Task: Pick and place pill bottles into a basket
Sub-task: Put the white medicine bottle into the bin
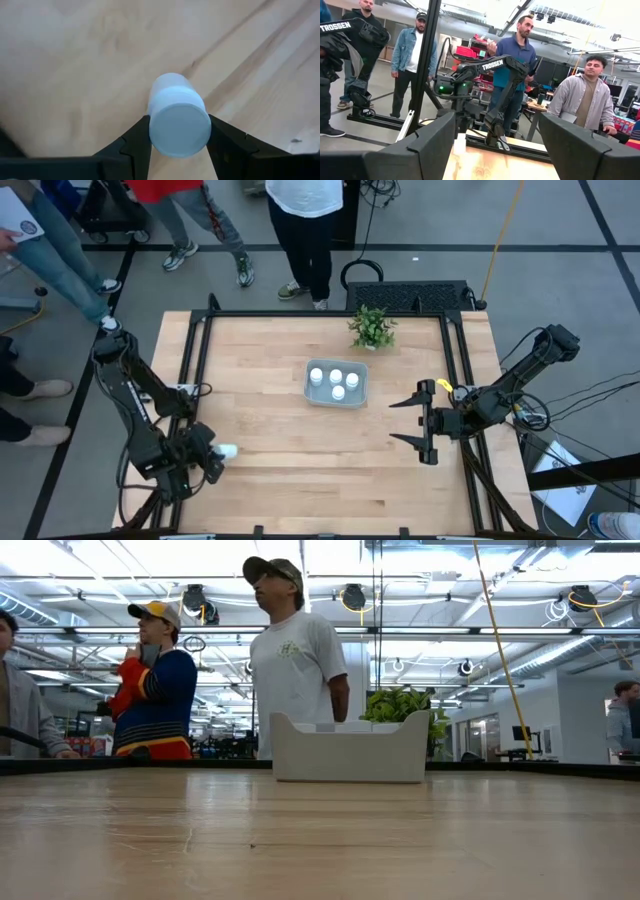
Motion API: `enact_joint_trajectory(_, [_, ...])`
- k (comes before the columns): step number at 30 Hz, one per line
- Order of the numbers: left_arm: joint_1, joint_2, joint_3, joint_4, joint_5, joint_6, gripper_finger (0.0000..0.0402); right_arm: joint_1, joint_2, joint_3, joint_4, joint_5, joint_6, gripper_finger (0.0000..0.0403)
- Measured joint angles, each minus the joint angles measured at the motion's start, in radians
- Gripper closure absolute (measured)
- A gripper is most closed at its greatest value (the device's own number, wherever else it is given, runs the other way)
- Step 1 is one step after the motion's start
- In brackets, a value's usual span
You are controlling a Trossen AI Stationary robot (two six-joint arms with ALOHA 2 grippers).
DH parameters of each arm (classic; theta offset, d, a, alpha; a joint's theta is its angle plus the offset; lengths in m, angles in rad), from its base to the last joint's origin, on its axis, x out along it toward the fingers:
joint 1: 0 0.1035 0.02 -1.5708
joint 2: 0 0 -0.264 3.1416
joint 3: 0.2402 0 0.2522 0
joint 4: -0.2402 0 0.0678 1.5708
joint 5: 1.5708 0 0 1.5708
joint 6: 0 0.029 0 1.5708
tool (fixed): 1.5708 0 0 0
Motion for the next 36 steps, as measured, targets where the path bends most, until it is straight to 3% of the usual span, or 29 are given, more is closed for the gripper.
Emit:
enact_joint_trajectory(4, [0.023, -0.049, 0.0, -0.009, -0.139, 0.065, 0.0233, 0.0, 0.0, 0.0, 0.0, 0.001, 0.0, 0.012])
enact_joint_trajectory(12, [0.052, -0.172, 0.0, -0.001, -0.533, 0.273, 0.0233, 0.0, 0.0, 0.0, 0.0, 0.002, -0.001, 0.012])
enact_joint_trajectory(16, [0.065, -0.229, 0.0, 0.051, -0.717, 0.452, 0.0233, 0.0, 0.0, 0.0, 0.0, 0.002, 0.0, 0.012])
enact_joint_trajectory(21, [0.089, -0.283, 0.001, 0.173, -0.871, 0.736, 0.0236, 0.0, 0.0, 0.0, 0.0, 0.002, 0.0, 0.012])
enact_joint_trajectory(30, [0.139, -0.321, 0.001, 0.41, -0.908, 1.205, 0.0236, 0.0, 0.0, 0.0, -0.008, 0.002, 0.017, 0.012])
enact_joint_trajectory(36, [0.136, -0.32, 0.001, 0.662, -0.826, 1.553, 0.0237, 0.0, 0.0, 0.0, -0.021, 0.002, 0.038, 0.012])
